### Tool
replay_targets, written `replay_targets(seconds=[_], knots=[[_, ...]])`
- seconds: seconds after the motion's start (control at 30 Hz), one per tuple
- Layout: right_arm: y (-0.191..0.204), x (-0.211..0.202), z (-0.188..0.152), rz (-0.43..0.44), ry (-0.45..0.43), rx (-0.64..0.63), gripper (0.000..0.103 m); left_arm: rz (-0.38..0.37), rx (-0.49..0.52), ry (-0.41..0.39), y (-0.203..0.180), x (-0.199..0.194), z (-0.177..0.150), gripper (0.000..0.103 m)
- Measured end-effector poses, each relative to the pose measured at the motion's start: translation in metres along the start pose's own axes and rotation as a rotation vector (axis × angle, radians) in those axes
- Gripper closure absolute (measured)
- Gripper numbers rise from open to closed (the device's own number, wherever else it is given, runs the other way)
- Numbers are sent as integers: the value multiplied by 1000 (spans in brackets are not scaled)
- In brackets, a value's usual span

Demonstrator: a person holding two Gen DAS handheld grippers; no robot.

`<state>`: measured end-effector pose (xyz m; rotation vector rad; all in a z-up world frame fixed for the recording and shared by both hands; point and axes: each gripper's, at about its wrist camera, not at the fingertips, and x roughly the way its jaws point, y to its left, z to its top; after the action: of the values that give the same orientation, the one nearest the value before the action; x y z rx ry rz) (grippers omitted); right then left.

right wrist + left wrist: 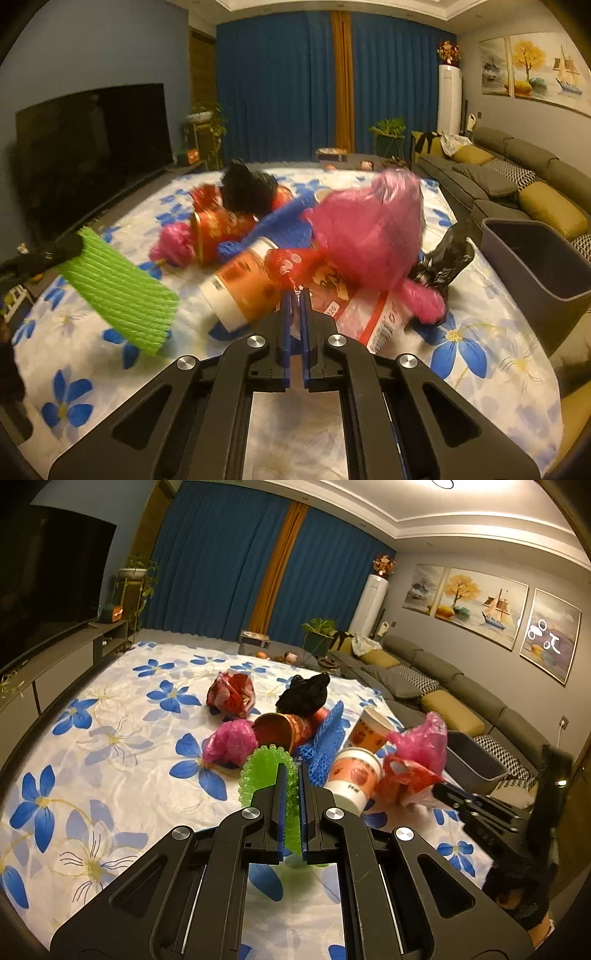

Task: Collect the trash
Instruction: 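Grasp the red-and-white snack bag with the right gripper while the left gripper lifts the green net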

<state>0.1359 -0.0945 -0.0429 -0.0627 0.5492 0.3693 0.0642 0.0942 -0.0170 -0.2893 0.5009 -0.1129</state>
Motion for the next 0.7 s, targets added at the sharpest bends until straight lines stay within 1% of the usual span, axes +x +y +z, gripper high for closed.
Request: replay_targets(seconds=[0.17, 0.3, 0.47, 0.57, 0.7], knots=[[-4, -15, 9, 62, -37, 32, 99, -6, 11, -10, -8, -2, 3, 98], [-3, -23, 19, 101, -70, 43, 99, -1, 25, -34, -12, -9, 8, 98], [-1, -39, 35, 134, -136, 40, 99, 7, 32, -52, -15, -14, 13, 98], [-4, -49, 47, 161, -171, 52, 99, 2, 31, -56, -17, -15, 15, 98], [-8, -63, 56, 174, -216, 61, 99, -6, 37, -59, -21, -15, 16, 98]])
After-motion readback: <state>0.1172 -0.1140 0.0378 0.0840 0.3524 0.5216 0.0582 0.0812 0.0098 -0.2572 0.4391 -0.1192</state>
